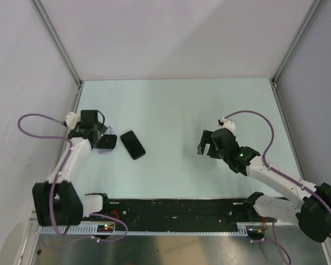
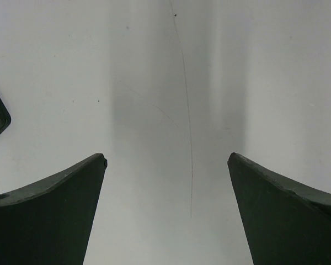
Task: Put the phone into the phone case
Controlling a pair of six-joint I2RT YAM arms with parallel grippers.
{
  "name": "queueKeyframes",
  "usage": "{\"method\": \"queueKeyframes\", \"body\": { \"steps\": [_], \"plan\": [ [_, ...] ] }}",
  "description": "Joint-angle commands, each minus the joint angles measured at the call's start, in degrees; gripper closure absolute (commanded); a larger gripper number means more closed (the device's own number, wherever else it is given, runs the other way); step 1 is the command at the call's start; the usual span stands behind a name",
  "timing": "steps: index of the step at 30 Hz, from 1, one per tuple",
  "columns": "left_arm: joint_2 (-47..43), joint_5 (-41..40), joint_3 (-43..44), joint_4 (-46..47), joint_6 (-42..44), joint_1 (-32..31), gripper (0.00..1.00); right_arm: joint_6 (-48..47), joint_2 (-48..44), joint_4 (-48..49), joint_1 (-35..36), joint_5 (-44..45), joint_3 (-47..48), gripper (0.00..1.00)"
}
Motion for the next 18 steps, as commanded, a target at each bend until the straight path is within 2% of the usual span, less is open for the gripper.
{"method": "queueKeyframes", "body": {
  "steps": [1, 8, 18],
  "plan": [
    [7.06, 3.05, 4.56, -0.91, -5.0, 7.77, 0.02, -1.04, 1.52, 3.51, -0.35, -2.44, 1.63, 0.0],
    [16.24, 0.91, 10.88, -1.79, -11.88, 10.04, 0.02, -1.43, 1.98, 3.86, -0.5, -4.29, 1.63, 0.0],
    [27.83, -0.11, 18.43, -5.06, -17.11, 11.1, 0.02, -1.67, 1.33, 4.76, -2.33, -8.55, 0.71, 0.0]
  ]
}}
